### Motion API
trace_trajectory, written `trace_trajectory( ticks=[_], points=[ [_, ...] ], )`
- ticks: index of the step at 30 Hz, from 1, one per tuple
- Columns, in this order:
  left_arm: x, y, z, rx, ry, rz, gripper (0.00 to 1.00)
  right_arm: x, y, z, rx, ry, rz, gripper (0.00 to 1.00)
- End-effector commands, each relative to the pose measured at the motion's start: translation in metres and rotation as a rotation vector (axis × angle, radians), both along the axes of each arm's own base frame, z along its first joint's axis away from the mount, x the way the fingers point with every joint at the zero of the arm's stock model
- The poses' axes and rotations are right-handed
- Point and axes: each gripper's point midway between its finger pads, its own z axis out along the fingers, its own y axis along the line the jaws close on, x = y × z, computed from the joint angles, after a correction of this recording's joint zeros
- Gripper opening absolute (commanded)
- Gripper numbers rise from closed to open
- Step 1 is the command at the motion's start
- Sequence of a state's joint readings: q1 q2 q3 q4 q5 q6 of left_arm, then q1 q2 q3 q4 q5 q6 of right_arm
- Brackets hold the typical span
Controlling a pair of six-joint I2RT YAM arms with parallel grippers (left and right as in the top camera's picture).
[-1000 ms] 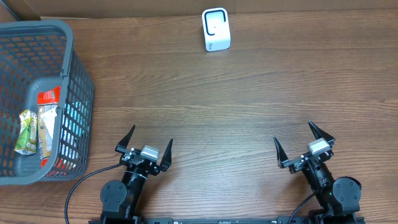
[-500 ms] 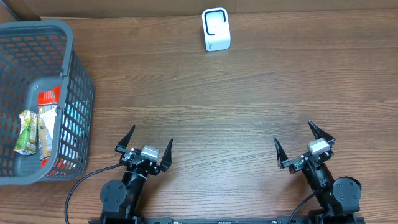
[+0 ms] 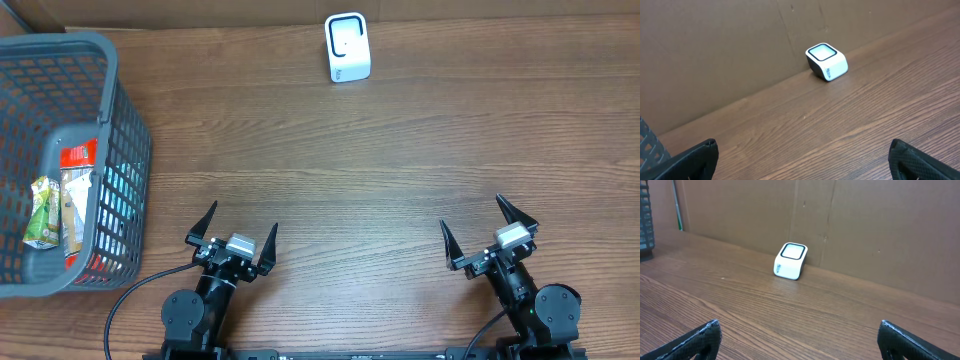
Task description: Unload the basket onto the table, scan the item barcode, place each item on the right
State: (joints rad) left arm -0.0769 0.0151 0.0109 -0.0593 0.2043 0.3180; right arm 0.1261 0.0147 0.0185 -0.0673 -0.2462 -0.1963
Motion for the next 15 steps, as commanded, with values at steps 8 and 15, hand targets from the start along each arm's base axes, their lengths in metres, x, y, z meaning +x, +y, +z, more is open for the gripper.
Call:
trace_trajectory(
  ticks=[8, 15],
  points=[
    [0.0005, 0.0028, 0.0003, 0.007, -0.01, 0.014, 0.99, 0.0002, -0.0005, -0.0008, -0.002, -0.009, -0.005, 1.0],
    [0.0004, 0.0024, 0.0003, 0.007, -0.011, 0.011, 0.99, -0.0013, 0.0032, -0.0008, 0.013, -0.003, 0.018, 1.0]
  ],
)
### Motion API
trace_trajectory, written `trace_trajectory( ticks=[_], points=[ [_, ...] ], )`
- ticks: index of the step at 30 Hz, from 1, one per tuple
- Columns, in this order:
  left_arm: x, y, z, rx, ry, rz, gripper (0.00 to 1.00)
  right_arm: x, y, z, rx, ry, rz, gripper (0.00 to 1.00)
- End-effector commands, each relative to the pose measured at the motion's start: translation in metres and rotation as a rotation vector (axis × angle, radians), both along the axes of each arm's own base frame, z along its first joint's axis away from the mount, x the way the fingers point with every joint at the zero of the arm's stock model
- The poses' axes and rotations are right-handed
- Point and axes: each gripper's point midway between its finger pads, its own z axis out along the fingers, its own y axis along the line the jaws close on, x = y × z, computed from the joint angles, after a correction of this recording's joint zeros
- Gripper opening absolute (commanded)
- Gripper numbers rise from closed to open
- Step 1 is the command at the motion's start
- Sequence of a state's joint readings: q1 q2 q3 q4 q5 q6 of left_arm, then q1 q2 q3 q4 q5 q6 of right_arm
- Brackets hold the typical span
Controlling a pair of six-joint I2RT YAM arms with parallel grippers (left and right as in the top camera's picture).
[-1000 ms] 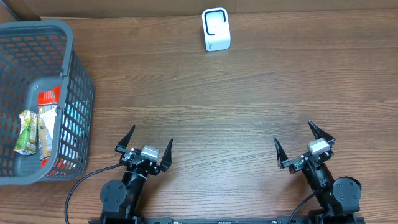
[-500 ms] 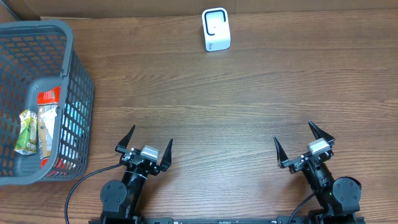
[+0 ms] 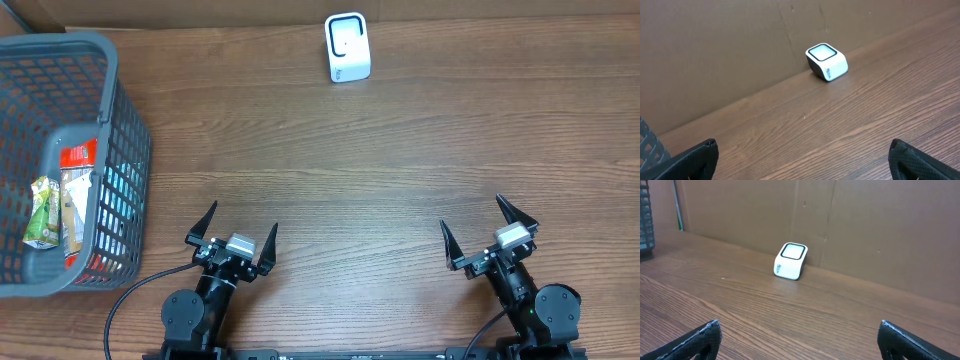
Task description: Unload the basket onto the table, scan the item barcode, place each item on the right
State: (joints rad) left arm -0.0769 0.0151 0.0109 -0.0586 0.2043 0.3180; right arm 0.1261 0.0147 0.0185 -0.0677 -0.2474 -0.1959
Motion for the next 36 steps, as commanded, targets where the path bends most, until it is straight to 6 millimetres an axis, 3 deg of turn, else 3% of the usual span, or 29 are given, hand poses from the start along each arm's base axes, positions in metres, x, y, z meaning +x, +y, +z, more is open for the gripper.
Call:
trace_trajectory(
  ticks=[1, 15, 20, 28, 36],
  points=[
    [0.0, 0.002, 0.0, 0.007, -0.01, 0.008, 1.0, -0.001, 0.003, 0.0, 0.012, -0.005, 0.015, 1.0],
    [-0.002, -0.007, 0.003, -0.069, 0.006, -0.039, 1.0, -0.008, 0.016, 0.003, 0.078, 0.017, 0.102, 1.0],
    [-0.004, -0.007, 0.017, -0.162, 0.009, -0.04, 1.0, -0.016, 0.022, 0.033, 0.101, -0.024, 0.145, 1.0],
    [-0.015, -0.008, 0.079, -0.208, 0.052, -0.042, 1.0, -0.021, 0.03, 0.083, 0.091, 0.062, 0.198, 1.0],
    [-0.009, -0.008, 0.167, -0.194, 0.258, -0.02, 1.0, -0.007, 0.039, 0.138, 0.079, 0.296, 0.237, 1.0]
  ],
)
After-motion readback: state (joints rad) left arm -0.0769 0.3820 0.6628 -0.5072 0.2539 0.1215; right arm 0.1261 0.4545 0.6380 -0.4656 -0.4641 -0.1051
